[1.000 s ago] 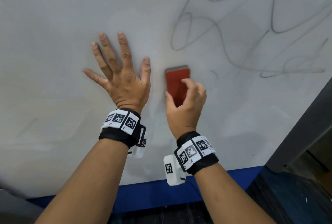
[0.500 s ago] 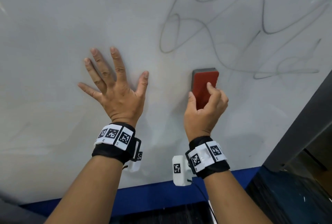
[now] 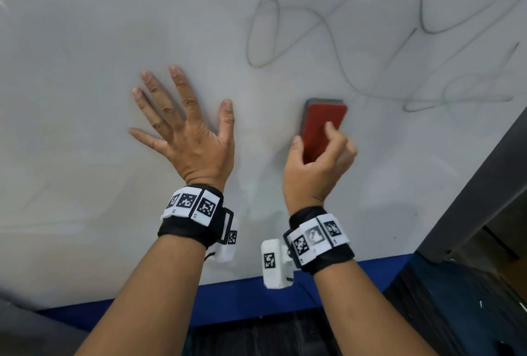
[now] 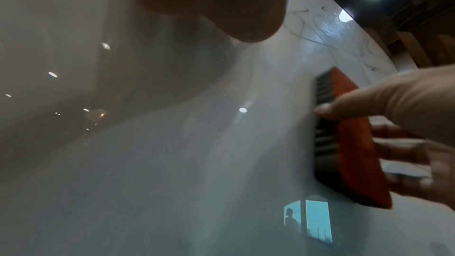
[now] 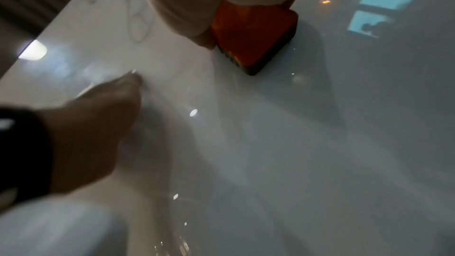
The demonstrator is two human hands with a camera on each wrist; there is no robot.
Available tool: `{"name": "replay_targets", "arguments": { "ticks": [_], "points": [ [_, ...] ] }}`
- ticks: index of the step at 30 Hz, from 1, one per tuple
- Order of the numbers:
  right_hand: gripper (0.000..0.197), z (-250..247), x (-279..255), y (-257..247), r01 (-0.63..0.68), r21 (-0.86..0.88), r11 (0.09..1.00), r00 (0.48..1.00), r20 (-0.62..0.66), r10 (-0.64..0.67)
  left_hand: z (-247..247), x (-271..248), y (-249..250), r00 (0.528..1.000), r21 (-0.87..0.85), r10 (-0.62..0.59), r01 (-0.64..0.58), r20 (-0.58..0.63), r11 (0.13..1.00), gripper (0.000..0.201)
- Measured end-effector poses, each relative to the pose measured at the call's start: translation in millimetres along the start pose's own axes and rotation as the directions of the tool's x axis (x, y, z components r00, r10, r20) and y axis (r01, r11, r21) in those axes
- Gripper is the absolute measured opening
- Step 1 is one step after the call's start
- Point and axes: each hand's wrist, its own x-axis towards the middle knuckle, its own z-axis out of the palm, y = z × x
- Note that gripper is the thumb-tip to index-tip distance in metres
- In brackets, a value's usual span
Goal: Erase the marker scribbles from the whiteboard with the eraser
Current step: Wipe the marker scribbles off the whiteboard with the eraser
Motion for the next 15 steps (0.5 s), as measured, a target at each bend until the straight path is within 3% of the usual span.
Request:
{"name": "replay_targets", "arguments": {
  "ticks": [3, 9, 15],
  "points": [
    [0.048, -3, -8, 0, 0.142, -0.031, 0.989, 0.979, 0.155, -0.136, 2, -4, 4, 1.000, -0.020, -0.026, 0.026, 0.006, 0.999, 0.079],
    [0.055, -10, 12, 14, -0.014, -0.015, 1.000, 1.000, -0.013, 0.013, 6, -14, 8, 0.999, -0.046, -0.049, 0.050, 0.021, 0.998, 0.077],
    [0.051, -24, 15, 23, 0.162, -0.040, 0.986, 0.978, 0.138, -0.155, 10, -22, 16, 0.996, -0.058, -0.089, 0.090, 0.017, 0.994, 0.075]
  ]
}}
